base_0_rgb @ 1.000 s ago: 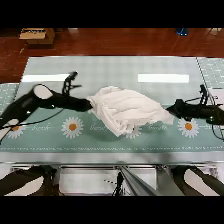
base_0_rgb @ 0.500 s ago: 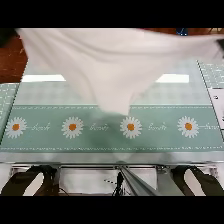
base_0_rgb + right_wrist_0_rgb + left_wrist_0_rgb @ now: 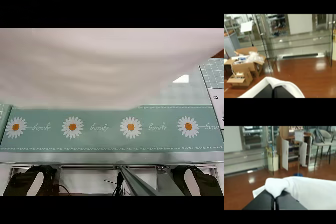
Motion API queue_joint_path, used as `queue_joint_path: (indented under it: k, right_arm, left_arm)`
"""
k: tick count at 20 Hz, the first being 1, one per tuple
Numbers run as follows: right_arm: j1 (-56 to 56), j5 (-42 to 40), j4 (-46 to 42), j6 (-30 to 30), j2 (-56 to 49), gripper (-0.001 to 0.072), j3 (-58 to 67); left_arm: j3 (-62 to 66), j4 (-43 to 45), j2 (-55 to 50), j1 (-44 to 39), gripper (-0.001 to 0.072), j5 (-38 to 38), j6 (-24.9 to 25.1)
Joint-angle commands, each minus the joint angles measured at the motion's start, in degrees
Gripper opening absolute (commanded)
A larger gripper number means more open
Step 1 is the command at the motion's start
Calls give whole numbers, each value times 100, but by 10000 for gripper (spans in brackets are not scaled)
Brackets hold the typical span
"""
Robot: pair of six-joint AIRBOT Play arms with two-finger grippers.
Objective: Fold the shirts.
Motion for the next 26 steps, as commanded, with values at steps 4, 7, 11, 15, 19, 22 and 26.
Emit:
queue_joint_path:
  k: [4, 7, 11, 15, 19, 22, 26]
  right_arm:
    - [7, 745, -1014, 627, -192, 20, 317]
    - [37, 1438, -1016, 603, -1016, 20, 317]
    - [632, 955, -1091, 476, -2618, 20, 317]
    - [1578, -188, -1049, 404, -4295, 21, 317]
    - [1875, -501, -1078, 680, -5392, 21, 317]
    - [1797, -7, -1200, 686, -5729, 26, 317]
    - [1204, 354, -772, 280, -5213, 457, 319]
  left_arm:
    - [-385, -35, 63, 11, 21, -1685, -1088]
    - [-1781, -540, 46, 9, 21, -1611, -1150]
    - [-3960, -1152, -186, 9, 21, -684, -726]
    - [-5351, -1556, -863, -295, 21, 264, -90]
    - [-5705, -1556, -1694, -708, 22, 938, 796]
    - [-5705, -1558, -2310, -824, 22, 990, 1106]
    - [-5702, -1556, -2522, -846, 22, 988, 1121]
